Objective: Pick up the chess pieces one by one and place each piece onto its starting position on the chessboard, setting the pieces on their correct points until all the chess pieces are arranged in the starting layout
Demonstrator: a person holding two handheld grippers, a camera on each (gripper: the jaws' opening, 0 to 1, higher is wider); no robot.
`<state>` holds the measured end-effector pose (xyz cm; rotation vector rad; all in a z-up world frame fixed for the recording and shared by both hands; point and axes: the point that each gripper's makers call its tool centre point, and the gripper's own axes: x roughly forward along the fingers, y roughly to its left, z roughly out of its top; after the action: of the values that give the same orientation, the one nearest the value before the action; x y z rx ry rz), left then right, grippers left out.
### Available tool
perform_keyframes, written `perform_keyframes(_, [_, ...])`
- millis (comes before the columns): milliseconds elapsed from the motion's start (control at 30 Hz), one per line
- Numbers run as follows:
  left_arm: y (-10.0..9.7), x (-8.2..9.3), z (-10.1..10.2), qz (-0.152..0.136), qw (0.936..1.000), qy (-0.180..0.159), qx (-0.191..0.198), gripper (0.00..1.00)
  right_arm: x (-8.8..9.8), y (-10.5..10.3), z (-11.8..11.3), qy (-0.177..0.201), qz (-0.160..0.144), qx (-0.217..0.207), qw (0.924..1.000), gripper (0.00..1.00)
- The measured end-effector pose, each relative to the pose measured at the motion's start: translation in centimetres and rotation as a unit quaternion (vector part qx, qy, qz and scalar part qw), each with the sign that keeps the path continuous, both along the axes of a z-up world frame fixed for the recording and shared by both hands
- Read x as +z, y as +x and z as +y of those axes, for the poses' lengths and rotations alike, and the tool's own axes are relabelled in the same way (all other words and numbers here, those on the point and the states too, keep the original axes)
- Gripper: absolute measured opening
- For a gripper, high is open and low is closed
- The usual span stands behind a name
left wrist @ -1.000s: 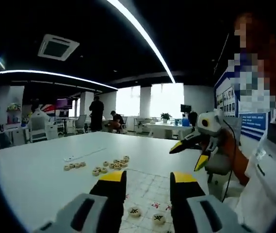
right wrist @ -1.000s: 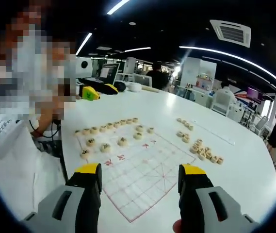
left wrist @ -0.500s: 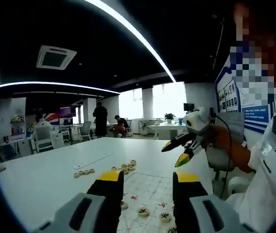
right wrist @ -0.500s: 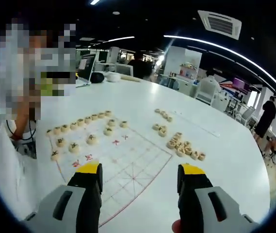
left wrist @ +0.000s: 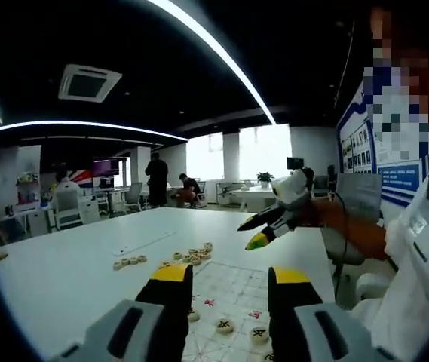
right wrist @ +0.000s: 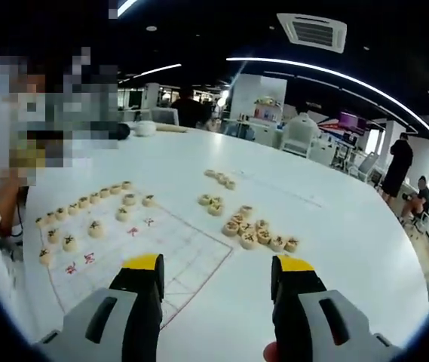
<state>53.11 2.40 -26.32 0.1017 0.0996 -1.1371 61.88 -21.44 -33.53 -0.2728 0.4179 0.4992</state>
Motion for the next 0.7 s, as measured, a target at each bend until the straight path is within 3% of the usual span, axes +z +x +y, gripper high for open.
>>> perform_keyframes(333, [0.3, -0.3, 0.1, 0.003, 1.0, -0.001, 0.003, 0.4, -2.3, 5.0, -3.6, -0.005, 0.007, -0.036, 0.9993, 0.55])
perform_keyframes(500, [1.3, -0.1, 0.4, -0.001, 0.9997, -0.012, 0.022, 0.35, -3.7, 8.5, -5.9, -0.023, 0.001, -0.05, 0.9985, 0.48])
perform_keyframes(667, [1.6, 0.0, 0.6, -0.001, 0.9995, -0.017, 0.026, 0.35, -5.1, 10.4, -6.4, -0.028, 0.008, -0.046, 0.9985, 0.42])
perform_keyframes(700, [1.5, -0.2, 0.5, 0.0, 0.9996, -0.015, 0.025, 0.35, -5.3, 11.1, -7.2, -0.049, 0.002, -0.057, 0.9972, 0.4])
